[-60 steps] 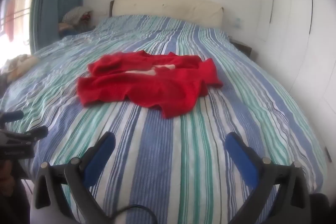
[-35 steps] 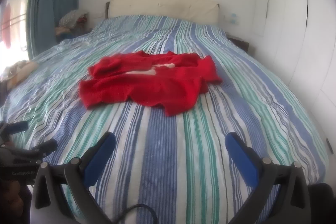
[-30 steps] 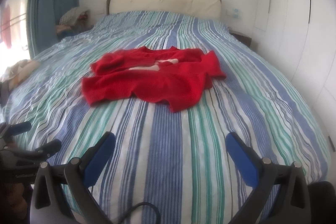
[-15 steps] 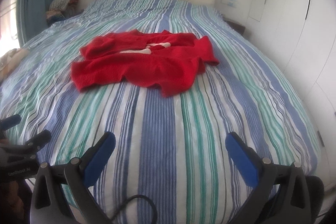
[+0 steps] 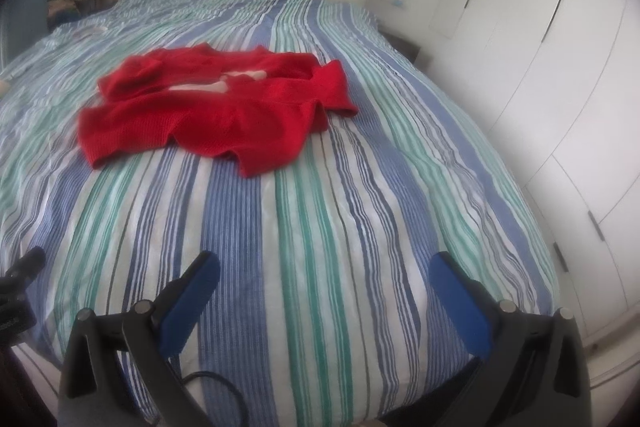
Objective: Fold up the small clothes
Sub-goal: 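Move both grippers toward the crumpled red sweater on the bed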
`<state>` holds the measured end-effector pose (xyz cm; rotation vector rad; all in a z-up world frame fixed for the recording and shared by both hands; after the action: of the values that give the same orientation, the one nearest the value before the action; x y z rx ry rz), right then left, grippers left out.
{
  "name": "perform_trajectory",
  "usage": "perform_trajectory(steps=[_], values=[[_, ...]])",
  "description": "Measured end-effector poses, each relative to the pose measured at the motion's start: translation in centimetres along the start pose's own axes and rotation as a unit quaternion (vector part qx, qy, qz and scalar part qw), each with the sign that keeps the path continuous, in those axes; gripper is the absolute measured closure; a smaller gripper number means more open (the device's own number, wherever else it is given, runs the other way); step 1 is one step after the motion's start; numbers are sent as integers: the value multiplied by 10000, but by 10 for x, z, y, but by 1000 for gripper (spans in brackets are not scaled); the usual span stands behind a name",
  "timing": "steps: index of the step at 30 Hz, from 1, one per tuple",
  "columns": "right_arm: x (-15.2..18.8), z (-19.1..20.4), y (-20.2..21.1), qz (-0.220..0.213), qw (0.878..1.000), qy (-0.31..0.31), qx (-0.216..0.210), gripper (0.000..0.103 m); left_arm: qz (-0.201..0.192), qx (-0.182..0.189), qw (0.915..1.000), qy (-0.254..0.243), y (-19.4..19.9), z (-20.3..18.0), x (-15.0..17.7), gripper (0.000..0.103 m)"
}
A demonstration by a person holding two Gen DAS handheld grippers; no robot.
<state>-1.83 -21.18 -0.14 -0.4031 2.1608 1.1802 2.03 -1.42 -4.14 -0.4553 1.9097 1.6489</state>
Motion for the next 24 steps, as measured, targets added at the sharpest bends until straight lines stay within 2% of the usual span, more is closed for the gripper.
perform_trajectory(steps=[24], values=[[3, 3, -3, 85, 9999, 24, 53, 0, 164, -9, 9999, 19, -7, 2, 6, 0]])
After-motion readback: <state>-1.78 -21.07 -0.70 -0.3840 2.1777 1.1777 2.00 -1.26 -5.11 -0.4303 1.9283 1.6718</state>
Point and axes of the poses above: each gripper's, at about its wrist camera, not at the fingertips, and y roughly against the way its jaws point, z to its left, x to its underside, the point moved 4 cm from there along -y, roughly the way its jaws point, and after that the axes turned 10 degrees about x, right-handed, at the moved point
